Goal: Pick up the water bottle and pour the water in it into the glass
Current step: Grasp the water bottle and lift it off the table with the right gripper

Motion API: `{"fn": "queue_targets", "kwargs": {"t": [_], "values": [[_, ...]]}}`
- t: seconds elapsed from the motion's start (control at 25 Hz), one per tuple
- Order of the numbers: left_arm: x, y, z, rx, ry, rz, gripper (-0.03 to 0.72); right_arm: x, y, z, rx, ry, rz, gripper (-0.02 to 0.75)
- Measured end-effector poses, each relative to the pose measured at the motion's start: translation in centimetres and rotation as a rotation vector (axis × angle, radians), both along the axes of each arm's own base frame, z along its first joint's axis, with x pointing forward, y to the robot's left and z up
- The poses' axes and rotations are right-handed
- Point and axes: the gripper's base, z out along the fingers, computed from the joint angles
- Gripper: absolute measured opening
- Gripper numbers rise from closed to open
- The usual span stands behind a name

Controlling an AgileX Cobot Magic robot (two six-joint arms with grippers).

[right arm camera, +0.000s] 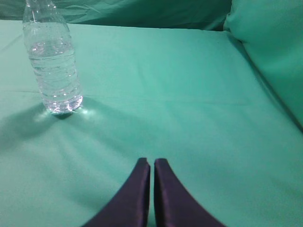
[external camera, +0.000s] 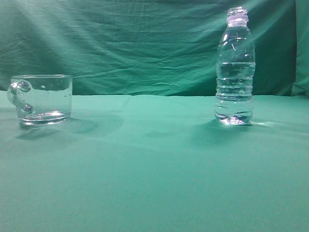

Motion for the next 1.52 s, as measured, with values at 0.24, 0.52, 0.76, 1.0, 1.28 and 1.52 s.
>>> {"fn": "queue_targets", "kwargs": {"t": [0.24, 0.52, 0.76, 1.0, 1.28, 1.52], "values": [[0.0, 0.0, 0.0, 0.000, 0.000, 0.000, 0.000, 0.0, 0.0, 0.0, 0.000, 0.000, 0.000, 0.000], [0.0, 0.0, 0.0, 0.000, 0.000, 0.000, 0.000, 0.0, 0.0, 0.0, 0.000, 0.000, 0.000, 0.000], [0.0, 0.0, 0.0, 0.000, 0.000, 0.000, 0.000, 0.0, 0.0, 0.0, 0.000, 0.000, 0.000, 0.000], [0.0, 0.0, 0.0, 0.000, 0.000, 0.000, 0.000, 0.0, 0.0, 0.0, 0.000, 0.000, 0.000, 0.000], [0.0, 0.0, 0.0, 0.000, 0.000, 0.000, 0.000, 0.4, 0.3, 2.8, 0.143, -0.313, 0.011, 0.000], [0.0, 0.0, 0.0, 0.000, 0.000, 0.000, 0.000, 0.1, 0.3, 5.7, 0.216, -0.505, 0.025, 0.000]]}}
